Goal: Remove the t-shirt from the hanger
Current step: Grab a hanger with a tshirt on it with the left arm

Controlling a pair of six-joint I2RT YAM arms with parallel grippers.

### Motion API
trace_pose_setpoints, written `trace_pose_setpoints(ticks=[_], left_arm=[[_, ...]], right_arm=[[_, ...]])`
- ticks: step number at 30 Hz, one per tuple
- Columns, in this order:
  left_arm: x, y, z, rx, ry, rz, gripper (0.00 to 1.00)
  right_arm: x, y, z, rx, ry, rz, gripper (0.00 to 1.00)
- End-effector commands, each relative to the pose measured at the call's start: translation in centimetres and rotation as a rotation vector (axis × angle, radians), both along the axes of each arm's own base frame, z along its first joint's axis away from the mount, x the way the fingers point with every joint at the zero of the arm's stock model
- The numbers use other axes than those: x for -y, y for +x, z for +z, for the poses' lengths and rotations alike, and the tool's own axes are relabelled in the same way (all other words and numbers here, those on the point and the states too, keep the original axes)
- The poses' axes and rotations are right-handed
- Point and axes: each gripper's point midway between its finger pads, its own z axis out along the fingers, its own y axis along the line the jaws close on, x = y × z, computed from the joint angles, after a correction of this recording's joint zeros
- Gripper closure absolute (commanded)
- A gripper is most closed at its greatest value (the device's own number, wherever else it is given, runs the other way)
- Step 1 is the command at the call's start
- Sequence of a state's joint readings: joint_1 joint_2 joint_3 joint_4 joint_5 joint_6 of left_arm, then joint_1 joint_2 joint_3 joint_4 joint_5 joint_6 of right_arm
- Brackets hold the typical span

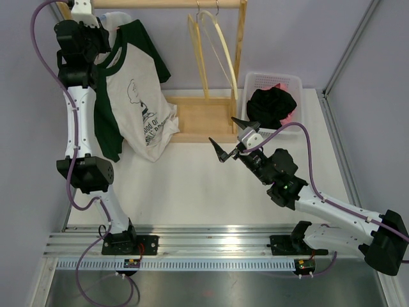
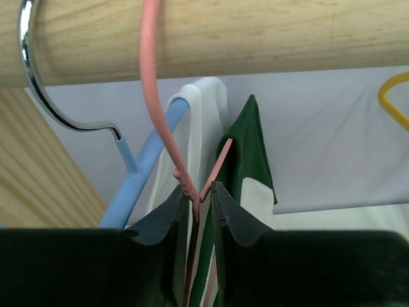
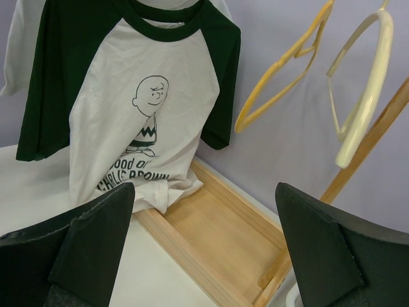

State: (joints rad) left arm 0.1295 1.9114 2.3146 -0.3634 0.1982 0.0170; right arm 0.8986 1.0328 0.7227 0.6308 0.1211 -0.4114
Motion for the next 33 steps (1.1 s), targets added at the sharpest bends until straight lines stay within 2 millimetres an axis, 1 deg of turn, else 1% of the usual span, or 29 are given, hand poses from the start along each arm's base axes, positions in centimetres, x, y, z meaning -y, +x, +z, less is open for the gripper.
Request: trace_pose_setpoints(ticks=[1,2,4,9,10,15,16,17,19,20,21,22,23,24,25,26,28,29,30,31,32,33], left_arm=[[0.1,-0.6,4.4,0.136,0.006,-0.002,0.86],[0.0,-0.7,4.6,0.144,0.008,0.004,0.91],[-0.2,-0.7,4.9,0.156,0.007,0.013,1.0],[0.8,-1.0,6.3,0.201,-0.017,-0.016,1.0],[1.1,-1.2,6.9,0.219,-0.011,-0.021,1.0],[3.2,-2.0,8.8,0.273,-0.002,-0.04,1.0],[3.6,-2.4,9.6,0.29,-0.004,-0.039,1.0],[4.5,-2.5,9.9,0.294,-0.01,-0.045,1.0],[5.2,-3.0,10.5,0.303,0.017,-0.047,1.0],[5.4,-4.0,11.4,0.323,0.016,-0.046,1.0],[5.4,-4.5,12.0,0.34,0.002,-0.05,1.0],[5.5,-4.9,12.3,0.348,-0.001,-0.055,1.0],[5.6,-5.6,12.2,0.344,-0.001,-0.057,1.0],[5.8,-6.3,12.6,0.356,-0.026,-0.067,1.0],[6.0,-6.7,12.4,0.353,-0.029,-0.079,1.0],[6.1,-7.4,12.2,0.346,-0.033,-0.082,1.0],[6.4,-8.0,11.5,0.332,-0.058,-0.1,1.0],[6.6,-7.8,10.0,0.296,-0.07,-0.109,1.0],[6.9,-9.0,10.5,0.307,-0.08,-0.124,1.0],[7.3,-9.6,10.4,0.304,-0.088,-0.147,1.0],[7.5,-9.9,9.8,0.293,-0.094,-0.159,1.0],[7.9,-10.9,9.5,0.294,-0.093,-0.179,1.0]], right_arm=[[0.5,-0.2,1.5,0.027,0.038,-0.003,0.01],[0.6,-0.2,1.7,0.031,0.042,-0.005,0.0],[0.6,-0.2,1.5,0.029,0.037,-0.006,0.01],[0.6,-0.2,1.6,0.03,0.039,-0.006,0.01],[0.6,-0.2,1.5,0.029,0.037,-0.006,0.0],[0.4,-0.1,1.5,0.03,0.033,-0.005,0.01],[0.4,0.0,1.4,0.028,0.033,-0.006,0.01],[0.4,0.0,1.4,0.029,0.031,-0.009,0.01],[0.4,0.0,1.4,0.029,0.031,-0.01,0.0],[0.4,0.1,1.4,0.03,0.03,-0.011,0.01],[0.3,0.1,1.3,0.026,0.027,-0.009,0.01],[0.4,0.1,1.4,0.029,0.029,-0.011,0.0],[0.4,0.1,1.4,0.029,0.029,-0.011,0.01],[0.3,0.1,1.3,0.029,0.027,-0.008,0.0],[0.2,0.1,1.2,0.025,0.026,-0.007,0.01],[0.2,0.2,1.3,0.026,0.027,-0.009,0.01],[0.1,0.2,1.2,0.028,0.021,-0.007,0.01],[0.1,0.2,1.2,0.029,0.02,-0.008,0.01],[0.0,0.2,1.2,0.031,0.016,-0.006,0.01],[0.0,0.2,1.0,0.034,0.009,-0.005,0.01],[0.0,0.2,1.1,0.037,0.011,-0.007,0.0],[0.0,0.3,1.0,0.037,0.009,-0.008,0.01]])
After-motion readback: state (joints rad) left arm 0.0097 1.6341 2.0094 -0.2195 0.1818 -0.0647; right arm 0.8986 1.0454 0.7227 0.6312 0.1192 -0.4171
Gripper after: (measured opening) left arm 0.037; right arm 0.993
